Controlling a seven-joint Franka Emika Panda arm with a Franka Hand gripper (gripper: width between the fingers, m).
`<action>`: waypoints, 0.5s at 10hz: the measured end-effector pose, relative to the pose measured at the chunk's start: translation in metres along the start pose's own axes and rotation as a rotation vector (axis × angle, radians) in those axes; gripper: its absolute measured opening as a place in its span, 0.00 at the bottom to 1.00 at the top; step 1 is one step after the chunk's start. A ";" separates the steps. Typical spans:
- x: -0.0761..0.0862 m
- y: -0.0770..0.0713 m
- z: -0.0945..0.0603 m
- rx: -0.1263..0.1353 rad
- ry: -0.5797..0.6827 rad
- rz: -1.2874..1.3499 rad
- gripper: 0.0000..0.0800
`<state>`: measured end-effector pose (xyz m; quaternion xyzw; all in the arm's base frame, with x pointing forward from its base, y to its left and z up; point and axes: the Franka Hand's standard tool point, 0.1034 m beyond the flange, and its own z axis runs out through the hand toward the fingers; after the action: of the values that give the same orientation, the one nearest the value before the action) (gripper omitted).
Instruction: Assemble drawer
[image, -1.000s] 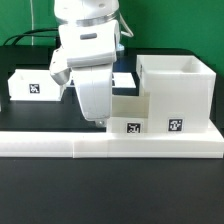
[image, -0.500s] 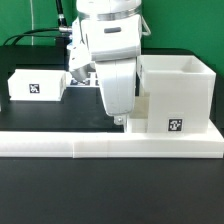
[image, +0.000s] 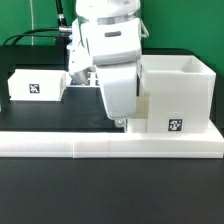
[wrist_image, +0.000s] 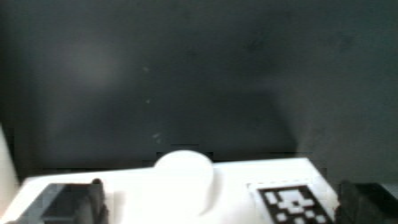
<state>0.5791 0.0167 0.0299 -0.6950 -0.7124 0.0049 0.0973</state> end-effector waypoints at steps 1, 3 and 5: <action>0.007 0.000 0.004 0.009 0.002 -0.013 0.81; 0.016 0.002 0.007 0.033 -0.007 -0.030 0.81; 0.016 0.001 0.007 0.045 -0.011 -0.028 0.81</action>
Offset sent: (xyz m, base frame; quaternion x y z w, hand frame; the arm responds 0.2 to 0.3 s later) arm 0.0021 0.0262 0.0008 0.0264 0.0172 -0.0026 0.9995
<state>0.5792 0.0336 0.0248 -0.6825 -0.7223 0.0235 0.1092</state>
